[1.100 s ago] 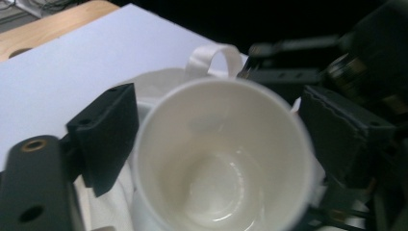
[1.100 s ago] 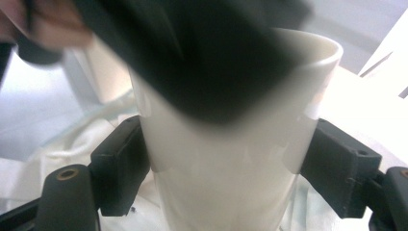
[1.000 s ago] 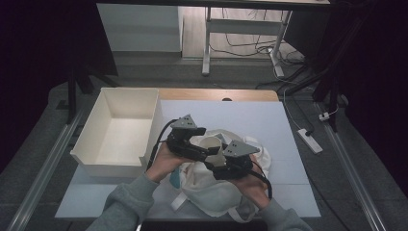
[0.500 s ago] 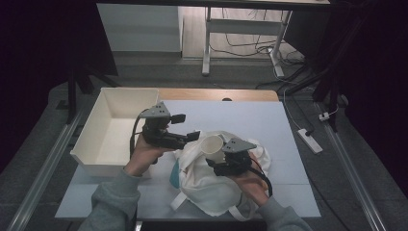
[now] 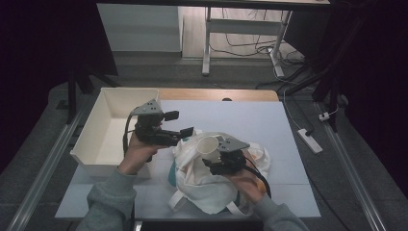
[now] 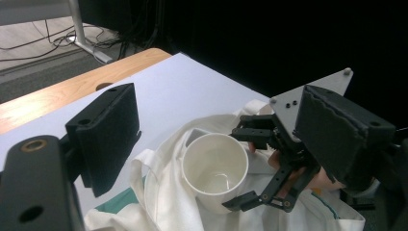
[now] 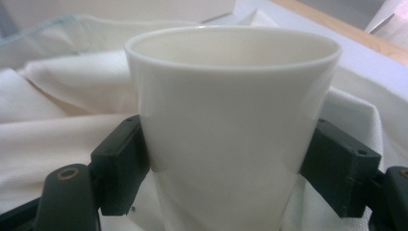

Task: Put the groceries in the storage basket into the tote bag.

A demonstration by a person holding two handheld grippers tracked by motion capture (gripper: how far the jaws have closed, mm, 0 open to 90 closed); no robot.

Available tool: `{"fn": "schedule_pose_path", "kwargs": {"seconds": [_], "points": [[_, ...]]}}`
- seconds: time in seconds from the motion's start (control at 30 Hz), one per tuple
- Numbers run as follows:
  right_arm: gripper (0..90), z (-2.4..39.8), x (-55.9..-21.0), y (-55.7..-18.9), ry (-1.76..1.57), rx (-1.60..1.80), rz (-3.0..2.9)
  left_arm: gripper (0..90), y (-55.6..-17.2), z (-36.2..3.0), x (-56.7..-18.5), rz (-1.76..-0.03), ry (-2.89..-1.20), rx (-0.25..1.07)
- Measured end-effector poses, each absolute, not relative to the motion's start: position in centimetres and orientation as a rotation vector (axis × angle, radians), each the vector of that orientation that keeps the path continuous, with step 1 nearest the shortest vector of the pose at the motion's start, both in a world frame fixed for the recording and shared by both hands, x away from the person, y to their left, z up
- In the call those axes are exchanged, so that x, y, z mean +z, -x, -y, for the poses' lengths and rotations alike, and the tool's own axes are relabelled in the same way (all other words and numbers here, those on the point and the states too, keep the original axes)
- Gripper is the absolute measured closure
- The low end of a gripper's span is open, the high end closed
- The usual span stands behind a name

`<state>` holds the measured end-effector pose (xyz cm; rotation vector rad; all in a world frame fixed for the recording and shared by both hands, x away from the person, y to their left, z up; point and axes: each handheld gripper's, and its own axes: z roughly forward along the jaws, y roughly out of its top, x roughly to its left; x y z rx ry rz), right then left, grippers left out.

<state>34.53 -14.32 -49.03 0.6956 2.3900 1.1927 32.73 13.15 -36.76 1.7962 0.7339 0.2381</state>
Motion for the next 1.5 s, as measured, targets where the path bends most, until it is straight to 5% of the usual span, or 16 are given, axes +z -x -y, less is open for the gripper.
{"fn": "schedule_pose_path", "kwargs": {"seconds": [1.13,1.5], "points": [[20.8,15.3,-49.0,-35.0,-0.661,0.946,-2.505,16.4,-32.5,-13.4,-37.0,-0.742,-1.818,0.26],[12.4,16.6,-47.5,-33.7,-0.685,1.015,-2.508,16.8,-32.5,-13.5,-37.2,-0.743,-1.873,0.25]]}}
